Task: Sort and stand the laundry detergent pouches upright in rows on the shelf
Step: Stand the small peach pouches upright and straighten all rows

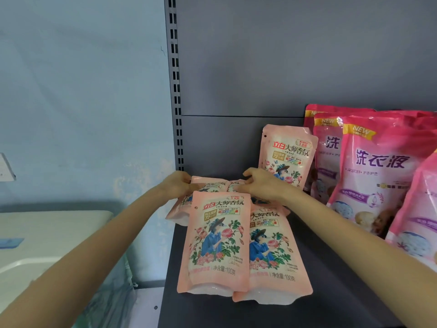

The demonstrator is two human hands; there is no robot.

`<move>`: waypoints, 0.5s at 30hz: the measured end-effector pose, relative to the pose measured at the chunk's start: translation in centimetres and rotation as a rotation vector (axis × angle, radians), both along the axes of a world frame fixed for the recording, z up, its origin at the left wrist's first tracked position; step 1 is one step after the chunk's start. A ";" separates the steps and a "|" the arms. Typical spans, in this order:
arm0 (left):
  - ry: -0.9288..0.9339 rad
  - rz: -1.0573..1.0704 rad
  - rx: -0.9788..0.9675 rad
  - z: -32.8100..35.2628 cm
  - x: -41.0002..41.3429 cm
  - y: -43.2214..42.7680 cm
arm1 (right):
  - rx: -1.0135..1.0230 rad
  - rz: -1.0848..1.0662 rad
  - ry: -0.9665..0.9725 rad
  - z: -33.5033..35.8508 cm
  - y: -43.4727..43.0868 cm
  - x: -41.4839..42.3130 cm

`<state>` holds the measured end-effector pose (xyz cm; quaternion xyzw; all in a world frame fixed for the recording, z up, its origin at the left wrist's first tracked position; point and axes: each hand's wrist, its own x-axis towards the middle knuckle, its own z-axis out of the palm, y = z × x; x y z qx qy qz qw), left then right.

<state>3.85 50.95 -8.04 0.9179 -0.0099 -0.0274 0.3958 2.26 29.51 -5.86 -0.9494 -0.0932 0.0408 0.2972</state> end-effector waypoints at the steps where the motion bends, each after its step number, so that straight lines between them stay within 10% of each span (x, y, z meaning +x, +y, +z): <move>1: 0.032 -0.002 0.025 0.0 0.3 0.0 | 0.048 -0.020 0.029 0.0 0.1 0.4; 15: 0.085 0.110 -0.104 -0.9 0.9 0.1 | 0.805 -0.066 0.430 -0.3 0.2 0.8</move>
